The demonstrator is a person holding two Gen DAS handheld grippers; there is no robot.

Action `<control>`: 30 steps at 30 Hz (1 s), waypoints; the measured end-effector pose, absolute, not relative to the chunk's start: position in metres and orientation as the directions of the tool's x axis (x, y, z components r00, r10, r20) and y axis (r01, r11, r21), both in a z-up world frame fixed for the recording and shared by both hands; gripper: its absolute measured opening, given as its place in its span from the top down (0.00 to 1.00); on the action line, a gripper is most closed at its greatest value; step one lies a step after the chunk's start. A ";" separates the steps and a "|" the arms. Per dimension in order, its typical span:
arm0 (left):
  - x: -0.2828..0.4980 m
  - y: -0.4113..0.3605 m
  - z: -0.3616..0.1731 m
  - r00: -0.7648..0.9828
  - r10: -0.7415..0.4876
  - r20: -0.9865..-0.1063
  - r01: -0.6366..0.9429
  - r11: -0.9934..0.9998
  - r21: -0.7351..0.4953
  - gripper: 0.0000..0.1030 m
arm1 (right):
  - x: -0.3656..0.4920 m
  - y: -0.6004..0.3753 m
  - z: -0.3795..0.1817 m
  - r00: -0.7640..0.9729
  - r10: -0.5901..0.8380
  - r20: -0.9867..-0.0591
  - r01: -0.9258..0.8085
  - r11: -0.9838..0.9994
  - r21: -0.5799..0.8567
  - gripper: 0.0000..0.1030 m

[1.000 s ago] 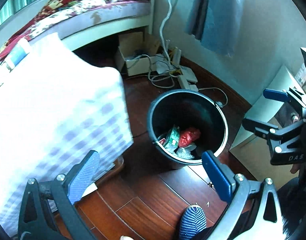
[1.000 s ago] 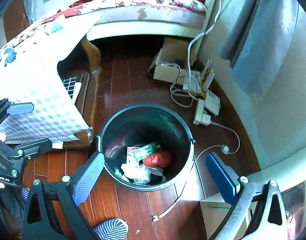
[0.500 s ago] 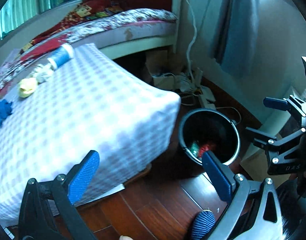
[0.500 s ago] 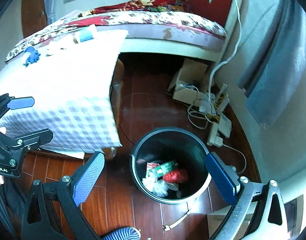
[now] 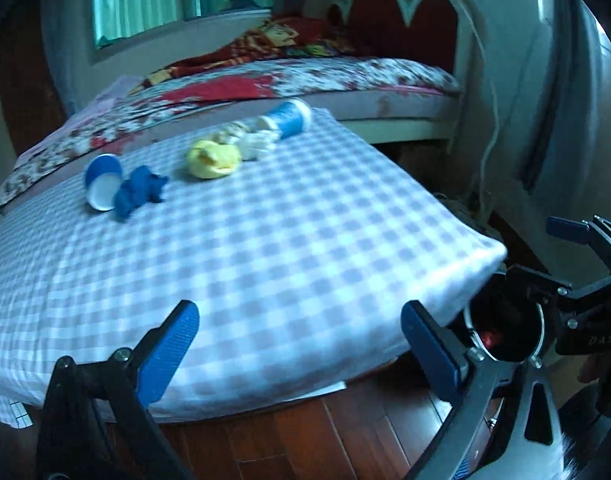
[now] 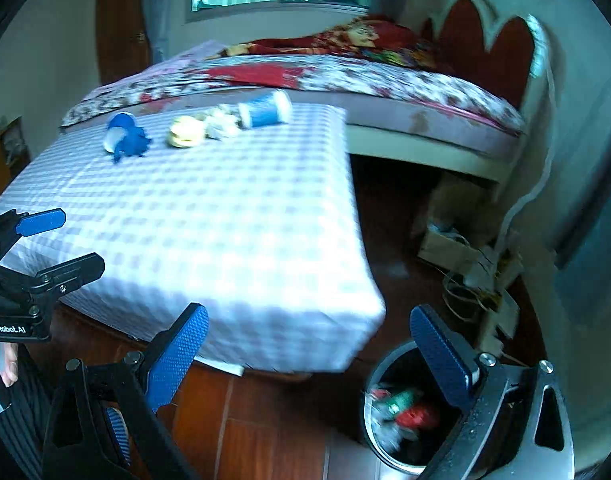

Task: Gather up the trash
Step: 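Move both tools back over the bed toward the remaining items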

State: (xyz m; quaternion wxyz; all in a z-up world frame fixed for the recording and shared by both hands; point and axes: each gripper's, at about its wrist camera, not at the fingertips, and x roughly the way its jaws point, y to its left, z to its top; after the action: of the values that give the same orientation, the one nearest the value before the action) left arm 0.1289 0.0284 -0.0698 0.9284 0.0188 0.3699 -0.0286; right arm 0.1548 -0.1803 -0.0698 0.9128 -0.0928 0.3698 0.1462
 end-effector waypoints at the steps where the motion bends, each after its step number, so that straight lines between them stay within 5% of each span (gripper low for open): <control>1: 0.130 0.041 -0.070 0.727 -0.036 -0.686 0.050 0.999 0.000 0.02 | 0.159 -0.168 -0.069 0.674 0.218 -0.706 -0.357 0.932 -0.053 0.01; 15: 0.179 0.169 -0.076 0.710 0.168 -0.684 -0.197 0.980 0.036 0.11 | 0.236 -0.036 -0.066 0.593 0.352 -0.724 -0.534 0.845 -0.026 0.02; 19: 0.208 0.187 -0.082 0.702 0.171 -0.691 -0.211 0.977 0.028 0.16 | 0.273 -0.011 -0.073 0.569 0.378 -0.730 -0.553 0.833 0.001 0.19; 30: 0.290 0.213 -0.097 0.690 0.137 -0.710 -0.218 0.976 -0.023 0.20 | 0.358 0.045 -0.085 0.539 0.431 -0.724 -0.593 0.804 0.038 0.32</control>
State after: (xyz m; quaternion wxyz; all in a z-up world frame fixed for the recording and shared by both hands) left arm 0.2898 0.2129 -0.0972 0.9178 -0.0526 0.3815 0.0966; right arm 0.3583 0.0446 -0.0846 0.8706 -0.1066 0.3797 0.2941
